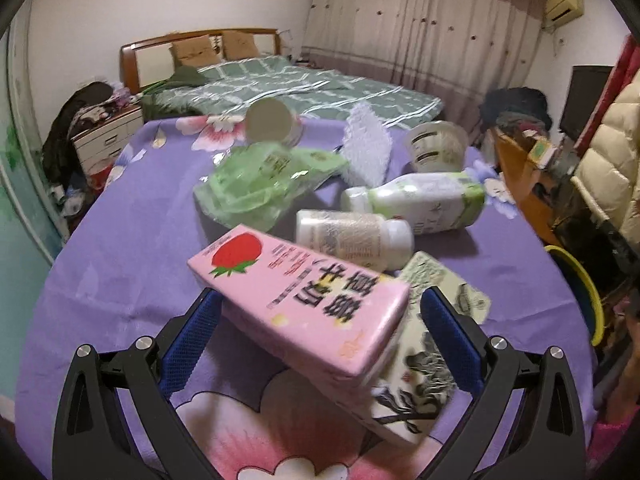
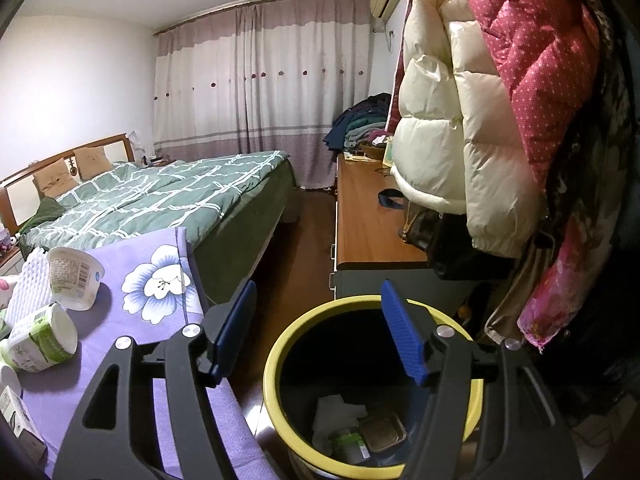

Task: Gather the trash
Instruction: 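Grasp the pink strawberry milk carton with the left gripper, then carry the milk carton over the bin and open the left gripper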

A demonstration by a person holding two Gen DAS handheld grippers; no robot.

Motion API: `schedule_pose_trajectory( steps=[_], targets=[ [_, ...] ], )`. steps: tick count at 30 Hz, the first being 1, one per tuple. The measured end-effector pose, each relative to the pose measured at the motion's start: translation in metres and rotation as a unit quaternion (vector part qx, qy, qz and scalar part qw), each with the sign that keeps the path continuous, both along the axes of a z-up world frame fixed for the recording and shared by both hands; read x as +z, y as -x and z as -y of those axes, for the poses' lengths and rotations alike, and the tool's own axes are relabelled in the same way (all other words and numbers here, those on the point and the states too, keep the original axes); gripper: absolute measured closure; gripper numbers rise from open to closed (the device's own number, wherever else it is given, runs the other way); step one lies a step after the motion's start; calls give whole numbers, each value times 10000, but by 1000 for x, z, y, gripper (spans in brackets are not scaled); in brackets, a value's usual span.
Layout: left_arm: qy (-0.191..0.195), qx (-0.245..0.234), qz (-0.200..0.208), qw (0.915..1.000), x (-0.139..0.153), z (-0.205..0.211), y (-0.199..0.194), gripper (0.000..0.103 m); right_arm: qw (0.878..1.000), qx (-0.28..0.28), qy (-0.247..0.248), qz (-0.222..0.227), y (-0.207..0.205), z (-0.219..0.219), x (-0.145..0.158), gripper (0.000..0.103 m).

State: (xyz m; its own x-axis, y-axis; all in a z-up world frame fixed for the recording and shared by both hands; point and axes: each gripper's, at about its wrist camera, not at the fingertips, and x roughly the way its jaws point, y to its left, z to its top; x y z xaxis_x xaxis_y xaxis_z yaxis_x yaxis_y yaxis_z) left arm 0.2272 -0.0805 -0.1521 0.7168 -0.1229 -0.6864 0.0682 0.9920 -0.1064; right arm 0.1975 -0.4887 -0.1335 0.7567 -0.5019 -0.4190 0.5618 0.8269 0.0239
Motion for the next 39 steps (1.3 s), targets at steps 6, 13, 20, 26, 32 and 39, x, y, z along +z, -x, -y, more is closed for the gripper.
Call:
schedule_pose_trajectory(
  steps=[6,13,20,26,32,39],
  targets=[
    [-48,396,-208,9990,-6,-37,6,5,10000,41,-34,3,0,0,0,38],
    [234,1061,-541,9926,-12,-102,27,5,10000,60,-64,32,-1,-2,0,36],
    [4,796,-459,9958,-2,-82,6,5,9999,67,-75,34,-2,-2,0,35],
    [-154,834,-796,9932,-5,-83,-35,22,9999,95,-94,43,-2,-2,0,35],
    [-147,791,-1099,9907,-18,-88,-53,40,9999,121,-86,38,-3,-3,0,35],
    [-125,670,-1033,9923,-16,-87,-46,52,9999,132,-88,47,-3,-3,0,35]
  ],
)
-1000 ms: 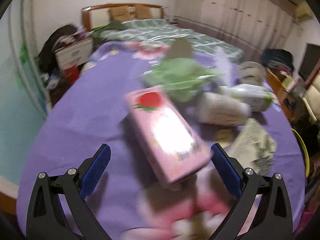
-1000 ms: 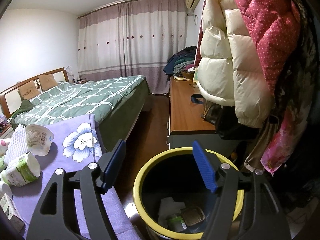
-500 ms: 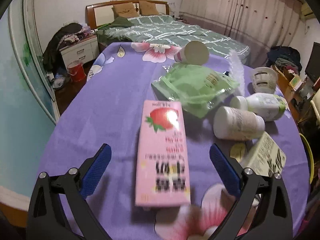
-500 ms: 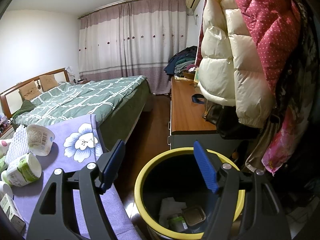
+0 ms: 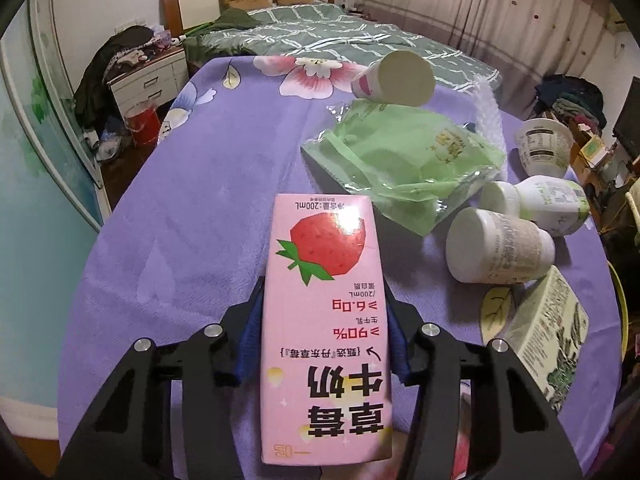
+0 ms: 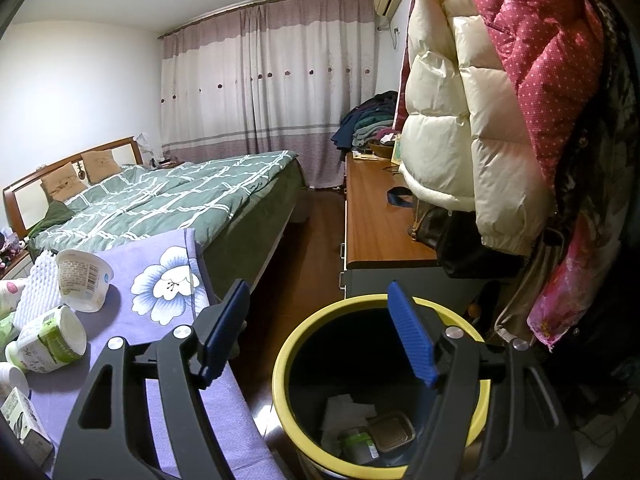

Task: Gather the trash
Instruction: 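Carry the milk carton over the bin and open the left gripper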

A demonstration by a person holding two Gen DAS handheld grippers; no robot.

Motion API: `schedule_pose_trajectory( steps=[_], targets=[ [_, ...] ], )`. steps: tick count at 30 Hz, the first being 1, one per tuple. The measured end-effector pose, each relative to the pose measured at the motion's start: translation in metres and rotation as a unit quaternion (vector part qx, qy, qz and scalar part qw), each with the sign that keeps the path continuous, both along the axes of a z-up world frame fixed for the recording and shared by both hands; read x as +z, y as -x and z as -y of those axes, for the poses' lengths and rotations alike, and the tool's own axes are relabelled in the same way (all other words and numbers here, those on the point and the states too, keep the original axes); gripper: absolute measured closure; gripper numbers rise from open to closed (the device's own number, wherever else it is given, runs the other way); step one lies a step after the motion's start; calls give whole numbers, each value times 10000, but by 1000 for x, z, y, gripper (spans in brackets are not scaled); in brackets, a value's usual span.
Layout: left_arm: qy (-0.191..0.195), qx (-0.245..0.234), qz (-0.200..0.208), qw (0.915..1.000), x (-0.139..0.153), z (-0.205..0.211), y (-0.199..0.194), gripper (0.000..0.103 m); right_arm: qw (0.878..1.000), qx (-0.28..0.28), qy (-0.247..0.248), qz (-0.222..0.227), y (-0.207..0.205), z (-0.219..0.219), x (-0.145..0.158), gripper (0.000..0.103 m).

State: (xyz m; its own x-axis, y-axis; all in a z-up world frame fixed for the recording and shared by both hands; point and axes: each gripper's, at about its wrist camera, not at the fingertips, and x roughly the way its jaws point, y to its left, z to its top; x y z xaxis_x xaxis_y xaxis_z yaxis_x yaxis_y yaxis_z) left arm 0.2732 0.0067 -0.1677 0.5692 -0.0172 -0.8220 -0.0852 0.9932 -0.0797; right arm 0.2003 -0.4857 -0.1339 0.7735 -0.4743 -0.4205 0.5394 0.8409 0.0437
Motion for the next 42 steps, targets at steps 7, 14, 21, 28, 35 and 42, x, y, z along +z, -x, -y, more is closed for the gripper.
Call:
schedule_pose_trajectory(
  steps=[7,14,21,28,35,42],
  targets=[
    [-34,-414,531,9977,44,26,33,52,9997,16,-135,191,5,2,1,35],
    [59,-1492,915,9845,85,105,51,52,9983,104,-484,320,20,16,2,35],
    [320,-2619,851,9608,88,219,37,52,9987,115,-397,283,63,32,16,33],
    [453,-3608,602,9296,79,351,23,52,9990,-50,-368,249,110,56,19,28],
    [339,-4218,183,9059,49,464,20,52,9977,-241,-586,237,138,86,9,27],
    [385,-4368,204,8985,32,519,5,35,9959,-451,-695,359,155,108,8,26]
  ],
)
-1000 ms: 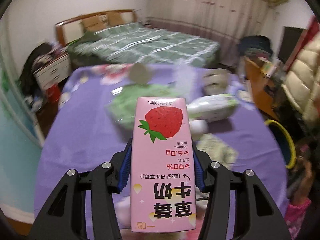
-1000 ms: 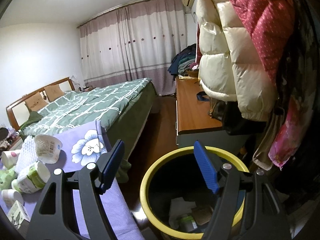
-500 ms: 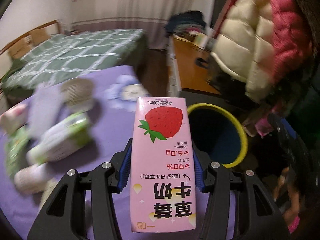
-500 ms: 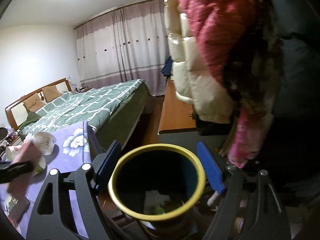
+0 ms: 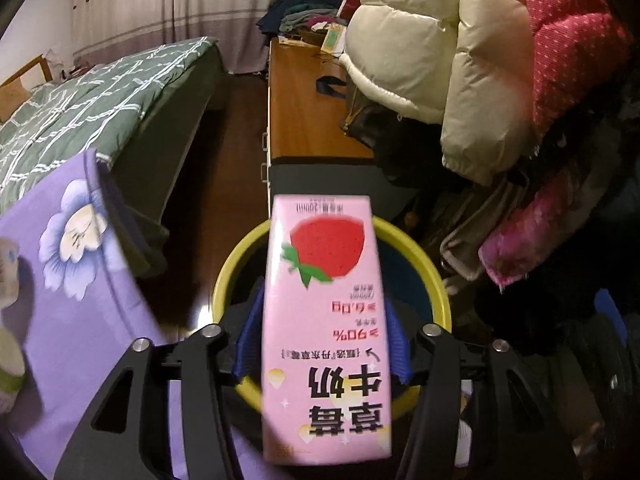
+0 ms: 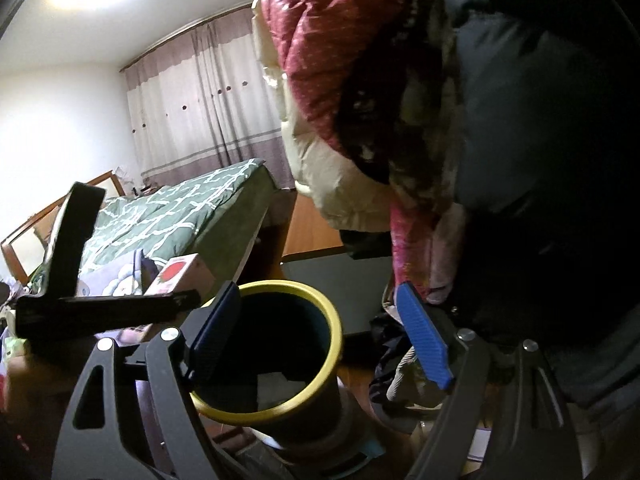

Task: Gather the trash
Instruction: 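Carry the milk carton over the bin and open the left gripper, then move the right gripper to the green plastic bag and grasp it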

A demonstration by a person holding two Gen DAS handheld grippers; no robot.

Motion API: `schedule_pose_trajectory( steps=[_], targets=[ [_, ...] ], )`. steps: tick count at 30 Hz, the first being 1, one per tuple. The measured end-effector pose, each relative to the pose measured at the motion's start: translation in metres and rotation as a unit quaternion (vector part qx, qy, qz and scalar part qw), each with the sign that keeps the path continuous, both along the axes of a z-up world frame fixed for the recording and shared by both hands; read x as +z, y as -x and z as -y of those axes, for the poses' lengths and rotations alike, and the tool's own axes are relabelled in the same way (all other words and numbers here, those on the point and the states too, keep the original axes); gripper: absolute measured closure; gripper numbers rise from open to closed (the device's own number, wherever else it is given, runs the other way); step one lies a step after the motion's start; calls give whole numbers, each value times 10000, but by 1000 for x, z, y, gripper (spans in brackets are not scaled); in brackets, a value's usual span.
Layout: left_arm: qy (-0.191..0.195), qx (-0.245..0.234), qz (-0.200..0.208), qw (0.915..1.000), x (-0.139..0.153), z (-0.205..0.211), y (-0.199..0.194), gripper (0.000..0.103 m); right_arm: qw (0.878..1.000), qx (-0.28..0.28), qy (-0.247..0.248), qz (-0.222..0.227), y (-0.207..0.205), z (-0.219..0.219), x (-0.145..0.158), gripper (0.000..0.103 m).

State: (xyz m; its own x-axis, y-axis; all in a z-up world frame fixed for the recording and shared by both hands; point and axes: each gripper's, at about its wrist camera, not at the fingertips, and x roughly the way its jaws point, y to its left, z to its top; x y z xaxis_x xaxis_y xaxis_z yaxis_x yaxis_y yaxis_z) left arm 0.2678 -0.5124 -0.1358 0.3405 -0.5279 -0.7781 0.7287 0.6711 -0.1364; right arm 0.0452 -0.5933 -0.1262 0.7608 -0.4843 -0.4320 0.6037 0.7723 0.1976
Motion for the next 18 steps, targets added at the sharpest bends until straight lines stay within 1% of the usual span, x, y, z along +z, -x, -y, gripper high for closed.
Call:
schedule_pose_trajectory(
  steps=[1,4,6,7,8,10,13,15,18],
  targets=[
    [6,78,127,9999,1,3,-2,24,10000,-15,-19,-2,0,1,-1,26],
    [107,207,252,9994,10,-13,-5,23,10000,6,-60,-12,-1,0,-2,26],
    [248,268,307,9989,22,-33,-4,23,10000,57,-51,-24,-3,-1,-2,26],
    [308,333,406,9981,30,-47,-2,23,9999,96,-52,-30,-5,-4,-1,26],
    [361,406,515,9972,38,-63,0,23,9999,144,-48,-36,-8,-7,-1,26],
    [507,649,751,9938,55,-103,4,19,9996,266,-34,-56,-16,-14,-1,26],
    [674,1039,968,9876,71,-160,7,16,9984,558,-28,-108,-31,-33,-1,26],
    [742,1355,1097,9819,80,-202,7,15,9972,736,16,-144,-41,-49,0,25],
    [791,1885,1296,9703,89,-268,8,15,9938,1099,0,-185,-57,-74,-1,25]
  ],
)
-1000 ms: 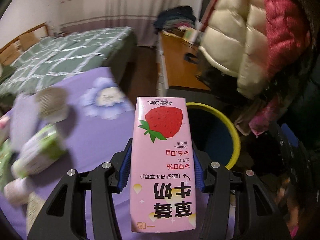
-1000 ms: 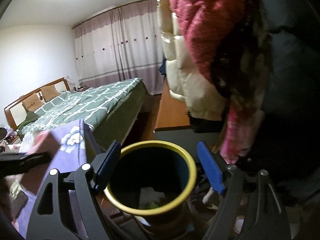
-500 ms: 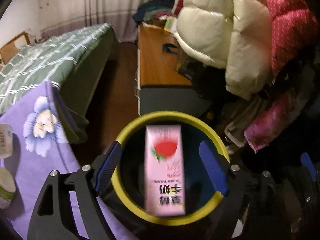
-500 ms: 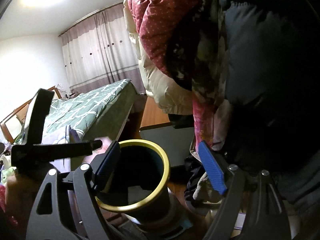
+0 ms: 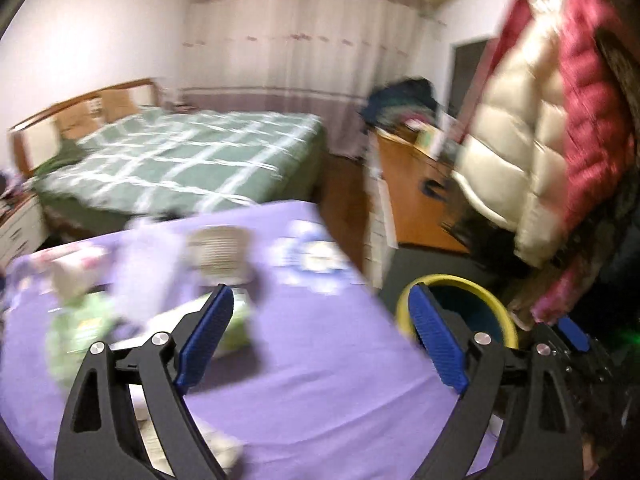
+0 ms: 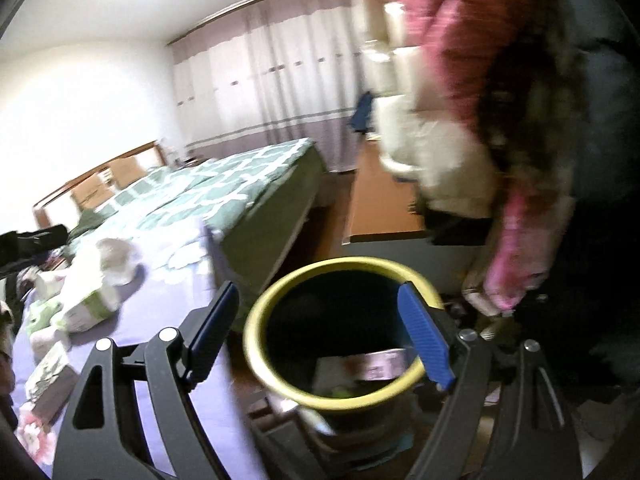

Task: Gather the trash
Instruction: 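Move the right gripper to the green plastic bag and grasp it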

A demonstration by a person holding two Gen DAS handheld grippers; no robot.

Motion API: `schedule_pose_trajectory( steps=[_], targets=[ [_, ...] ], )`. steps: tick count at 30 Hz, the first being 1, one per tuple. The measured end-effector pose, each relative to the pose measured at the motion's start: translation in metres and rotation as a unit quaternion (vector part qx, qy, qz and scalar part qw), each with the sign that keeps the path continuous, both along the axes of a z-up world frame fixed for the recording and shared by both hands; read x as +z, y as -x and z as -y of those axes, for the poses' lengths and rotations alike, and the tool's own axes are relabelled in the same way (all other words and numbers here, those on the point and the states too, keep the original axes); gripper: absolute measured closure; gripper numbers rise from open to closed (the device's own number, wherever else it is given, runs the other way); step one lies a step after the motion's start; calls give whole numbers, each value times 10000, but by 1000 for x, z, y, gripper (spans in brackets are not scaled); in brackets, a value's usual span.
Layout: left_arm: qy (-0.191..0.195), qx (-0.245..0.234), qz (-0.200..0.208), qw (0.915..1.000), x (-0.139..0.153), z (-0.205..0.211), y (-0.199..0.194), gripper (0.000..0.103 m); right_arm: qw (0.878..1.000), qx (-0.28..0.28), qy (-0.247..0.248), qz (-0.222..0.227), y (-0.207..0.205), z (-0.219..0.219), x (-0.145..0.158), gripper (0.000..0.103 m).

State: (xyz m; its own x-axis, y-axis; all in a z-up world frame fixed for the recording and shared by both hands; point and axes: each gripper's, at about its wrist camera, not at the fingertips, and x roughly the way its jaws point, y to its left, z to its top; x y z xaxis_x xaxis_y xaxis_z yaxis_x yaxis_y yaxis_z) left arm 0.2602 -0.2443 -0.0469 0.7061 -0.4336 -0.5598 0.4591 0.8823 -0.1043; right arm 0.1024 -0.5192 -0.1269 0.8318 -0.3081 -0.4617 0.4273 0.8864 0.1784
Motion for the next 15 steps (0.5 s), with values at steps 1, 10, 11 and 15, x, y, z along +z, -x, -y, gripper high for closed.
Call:
schedule_pose_trajectory(
  steps=[1,10,11,15],
  targets=[
    [23,220,92,9997,3,-24,1,15,9999,130,6,-9,-5,-11,0,25],
    [155,1929,311,9806,-5,-203,-10,13,9909,1319,64,-246,-51,-116,-2,25],
    [155,2091,319,9772,-9,-218,-12,13,9890,1449,69,-288,-57,-128,-3,25],
    [85,2618,328,9645,-28,-265,-20,13,9833,1775,30,-392,-73,-158,-6,25]
  ],
)
